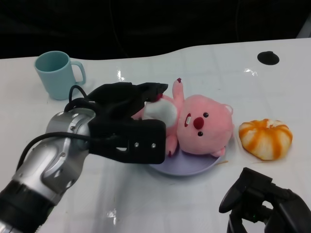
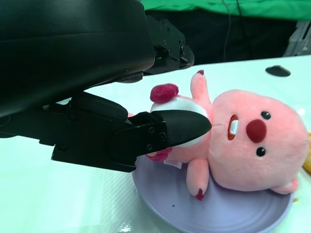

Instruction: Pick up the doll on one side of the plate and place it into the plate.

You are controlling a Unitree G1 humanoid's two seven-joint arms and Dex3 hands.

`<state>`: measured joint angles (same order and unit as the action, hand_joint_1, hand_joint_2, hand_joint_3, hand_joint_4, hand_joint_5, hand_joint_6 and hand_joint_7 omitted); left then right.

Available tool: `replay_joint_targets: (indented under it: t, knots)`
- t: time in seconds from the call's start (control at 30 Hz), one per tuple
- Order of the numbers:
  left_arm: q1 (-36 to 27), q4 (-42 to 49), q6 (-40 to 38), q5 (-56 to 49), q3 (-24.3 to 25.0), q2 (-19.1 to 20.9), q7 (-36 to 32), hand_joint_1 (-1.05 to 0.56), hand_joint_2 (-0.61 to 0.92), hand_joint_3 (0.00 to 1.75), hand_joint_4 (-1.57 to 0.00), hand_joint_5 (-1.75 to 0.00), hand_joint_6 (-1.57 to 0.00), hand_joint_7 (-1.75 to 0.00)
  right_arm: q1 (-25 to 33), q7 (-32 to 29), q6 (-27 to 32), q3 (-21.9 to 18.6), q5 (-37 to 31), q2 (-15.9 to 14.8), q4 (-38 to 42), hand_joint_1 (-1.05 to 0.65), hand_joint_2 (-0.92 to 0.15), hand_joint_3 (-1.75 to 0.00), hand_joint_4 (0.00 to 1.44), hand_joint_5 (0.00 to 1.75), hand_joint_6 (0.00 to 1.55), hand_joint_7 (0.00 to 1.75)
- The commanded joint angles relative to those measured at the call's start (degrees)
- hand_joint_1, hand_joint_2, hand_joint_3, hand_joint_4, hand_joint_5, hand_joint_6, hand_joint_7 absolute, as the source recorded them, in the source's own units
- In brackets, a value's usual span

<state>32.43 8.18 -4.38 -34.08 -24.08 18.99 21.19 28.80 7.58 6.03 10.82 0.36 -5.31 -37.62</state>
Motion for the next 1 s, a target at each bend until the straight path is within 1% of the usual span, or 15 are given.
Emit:
replay_joint_targets:
  t: [0.03,0.13,0.33,0.43,0.5,0.57,0.63,0.7,0.73,0.77,0.83,0.87,0.9,0.93,1.0]
  knots:
    - [-3.15,-4.66,1.21,2.17,2.98,2.54,0.57,-0.93,0.92,0.55,-0.1,-0.21,-0.16,-0.03,0.05,-0.33,-0.61,-0.22,0.0,-0.18,-0.35,0.08,-0.42,-1.38,0.72,1.75,0.58,1.57]
    - [-6.13,-8.52,2.06,5.67,5.82,3.78,1.73,-0.89,0.92,0.53,-0.14,-0.25,-0.2,-0.05,0.08,-0.43,-0.35,-0.15,0.06,-0.14,-0.47,0.09,-0.42,-1.39,0.72,1.75,0.59,1.57]
    - [-13.55,-13.0,4.74,18.86,13.49,3.06,2.52,-0.8,0.92,0.46,-0.26,-0.35,-0.32,-0.08,0.09,-0.52,-0.37,-0.02,0.0,-0.27,-0.49,0.08,-0.42,-1.39,0.73,1.75,0.59,1.57]
    - [-16.12,-14.83,4.83,24.37,16.15,3.12,3.58,-0.76,0.92,0.42,-0.27,-0.46,-0.38,-0.08,-0.04,-0.41,-0.42,-0.08,0.07,-0.36,-0.39,0.08,-0.43,-1.39,0.73,1.75,0.59,1.57]
    - [-17.84,-15.67,5.72,27.23,17.69,3.17,3.95,-0.76,0.92,0.42,-0.28,-0.48,-0.39,-0.08,-0.09,-0.39,-0.26,-0.06,0.06,-0.39,-0.45,0.08,-0.42,-1.4,0.73,1.75,0.59,1.57]
    - [-20.85,-16.84,6.69,32.27,20.36,2.47,4.53,-0.61,0.92,0.3,-0.33,-0.68,-0.53,-0.13,-0.14,-0.37,-0.19,-0.01,0.06,-0.4,-0.49,0.08,-0.42,-1.4,0.72,1.75,0.59,1.57]
    - [-23.1,-18.12,5.68,37.07,22.25,1.72,5.26,-0.5,0.92,0.2,-0.38,-0.79,-0.64,-0.18,-0.16,-0.42,-0.18,0.06,-0.05,-0.41,-0.53,0.08,-0.41,-1.4,0.72,1.75,0.6,1.57]
    - [-26.54,-20.58,3.45,41.94,24.09,-0.3,4.41,-0.34,0.91,0.16,-0.49,-0.9,-0.76,-0.24,-0.22,-0.39,-0.21,0.04,-0.07,-0.46,-0.4,0.07,-0.4,-1.4,0.73,1.75,0.6,1.57]
    - [-27.81,-21.7,2.31,43.45,24.68,-1.08,3.83,-0.28,0.91,0.16,-0.54,-0.96,-0.81,-0.29,-0.25,-0.35,-0.26,0.02,-0.03,-0.48,-0.32,0.07,-0.4,-1.4,0.73,1.75,0.6,1.57]
    - [-29.68,-23.63,-0.08,45.09,25.43,-2.06,2.64,-0.24,0.88,0.23,-0.58,-1.01,-0.8,-0.43,-0.27,-0.28,-0.36,-0.01,0.07,-0.5,-0.22,0.07,-0.4,-1.41,0.73,1.75,0.6,1.57]
    - [-32.62,-26.77,-3.94,47.49,26.6,-3.41,0.97,-0.21,0.76,0.48,-0.62,-1.12,-0.71,-0.72,-0.31,-0.22,-0.39,-0.06,0.27,-0.48,-0.05,0.07,-0.4,-1.41,0.72,1.75,0.6,1.57]
    - [-34.15,-28.18,-5.5,48.6,27.15,-4.04,0.28,-0.18,0.71,0.63,-0.63,-1.21,-0.67,-0.92,-0.31,-0.3,-0.19,-0.06,0.27,-0.42,-0.07,0.08,-0.4,-1.41,0.72,1.75,0.6,1.57]
    - [-35.55,-29.25,-6.38,49.33,27.54,-4.47,-0.1,-0.17,0.68,0.71,-0.64,-1.27,-0.63,-1.05,-0.4,-0.38,0.05,-0.09,0.25,-0.39,-0.1,0.08,-0.4,-1.41,0.73,1.75,0.6,1.56]
    - [-36.45,-30.01,-7.02,49.79,27.77,-4.69,-0.37,-0.15,0.67,0.76,-0.65,-1.32,-0.6,-1.15,-0.46,-0.43,0.21,-0.11,0.23,-0.38,-0.13,0.09,-0.4,-1.41,0.73,1.75,0.6,1.56]
    - [-38.8,-31.96,-9.65,51.76,28.37,-5.16,-0.67,-0.14,0.66,0.82,-0.67,-1.38,-0.59,-1.26,-0.64,-0.37,0.11,-0.21,0.28,-0.42,0.0,0.1,-0.41,-1.41,0.73,1.75,0.6,1.56]
